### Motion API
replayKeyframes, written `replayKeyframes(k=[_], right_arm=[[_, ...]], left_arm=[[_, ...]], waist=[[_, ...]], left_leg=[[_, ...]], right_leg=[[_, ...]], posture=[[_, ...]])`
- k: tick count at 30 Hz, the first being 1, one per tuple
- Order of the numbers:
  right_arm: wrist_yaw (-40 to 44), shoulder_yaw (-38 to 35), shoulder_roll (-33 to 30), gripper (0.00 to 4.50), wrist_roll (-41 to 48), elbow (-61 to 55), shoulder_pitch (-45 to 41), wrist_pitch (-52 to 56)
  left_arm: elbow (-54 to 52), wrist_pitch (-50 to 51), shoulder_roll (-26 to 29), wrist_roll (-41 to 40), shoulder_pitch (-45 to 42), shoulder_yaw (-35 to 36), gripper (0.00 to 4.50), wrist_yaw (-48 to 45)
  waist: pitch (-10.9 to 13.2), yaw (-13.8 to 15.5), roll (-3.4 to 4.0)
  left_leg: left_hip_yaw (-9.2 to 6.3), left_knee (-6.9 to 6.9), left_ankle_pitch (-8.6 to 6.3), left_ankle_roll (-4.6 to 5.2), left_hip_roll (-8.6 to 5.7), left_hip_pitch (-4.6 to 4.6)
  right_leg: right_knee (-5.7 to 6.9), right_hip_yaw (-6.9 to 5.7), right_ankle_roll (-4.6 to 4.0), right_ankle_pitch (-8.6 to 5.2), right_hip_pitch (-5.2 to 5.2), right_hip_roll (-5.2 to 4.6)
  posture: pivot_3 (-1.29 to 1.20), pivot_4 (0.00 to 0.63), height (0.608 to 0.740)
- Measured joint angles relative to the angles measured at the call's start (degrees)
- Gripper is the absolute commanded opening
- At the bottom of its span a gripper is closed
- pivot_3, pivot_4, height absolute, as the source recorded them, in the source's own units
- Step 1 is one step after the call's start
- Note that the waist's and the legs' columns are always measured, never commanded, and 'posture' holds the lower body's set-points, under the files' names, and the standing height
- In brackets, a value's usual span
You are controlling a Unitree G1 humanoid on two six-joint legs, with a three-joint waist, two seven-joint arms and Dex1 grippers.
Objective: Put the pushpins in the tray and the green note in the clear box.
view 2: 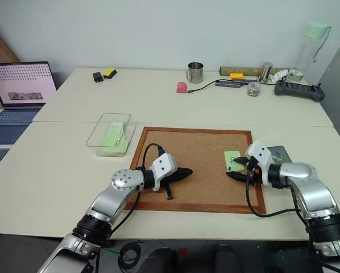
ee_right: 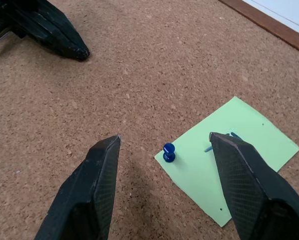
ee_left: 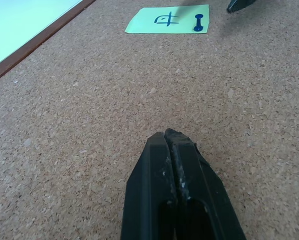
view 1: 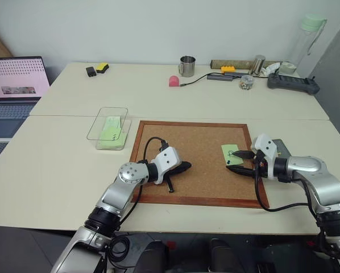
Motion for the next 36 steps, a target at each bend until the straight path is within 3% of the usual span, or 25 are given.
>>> replayKeyframes(k=[4,7,19,36], right_arm=[[-0.03,0.01,0.62,2.97,0.01,1.44,-0.02,-0.56],[-0.04,0.02,1.07,2.52,-0.09,2.74,-0.23,-1.47],[0.76,0.52,2.22,0.03,-1.76,5.56,-0.93,-4.48],[1.62,-0.9,1.13,0.01,0.74,-0.33,-0.82,-1.32]], left_arm=[[-0.01,0.01,0.01,0.0,0.0,0.0,0.0,-0.15],[0.01,0.02,0.02,0.0,0.0,0.01,0.0,-0.15],[-0.04,0.09,0.06,0.0,0.0,0.01,0.0,-0.17],[-0.25,0.12,0.06,-0.01,0.23,0.06,0.0,-0.13]], waist=[[0.0,0.0,0.0],[0.0,-0.02,0.0],[0.0,-0.07,0.0],[0.0,-0.04,0.0]], left_leg=[[-0.01,-0.01,0.0,0.0,0.0,0.0],[0.0,0.0,0.0,0.0,0.0,0.0],[0.01,0.0,0.0,0.0,0.0,0.01],[-0.02,-0.02,0.0,0.0,0.0,0.0]], right_leg=[[0.01,-0.01,0.0,0.0,-0.01,0.0],[0.01,0.0,0.0,0.0,0.0,0.0],[0.01,0.01,0.0,0.0,0.0,0.0],[0.01,-0.01,0.0,0.0,-0.01,0.0]], posture=[[0.0,0.15,0.74],[0.0,0.15,0.74],[0.0,0.15,0.74],[0.0,0.15,0.74]])
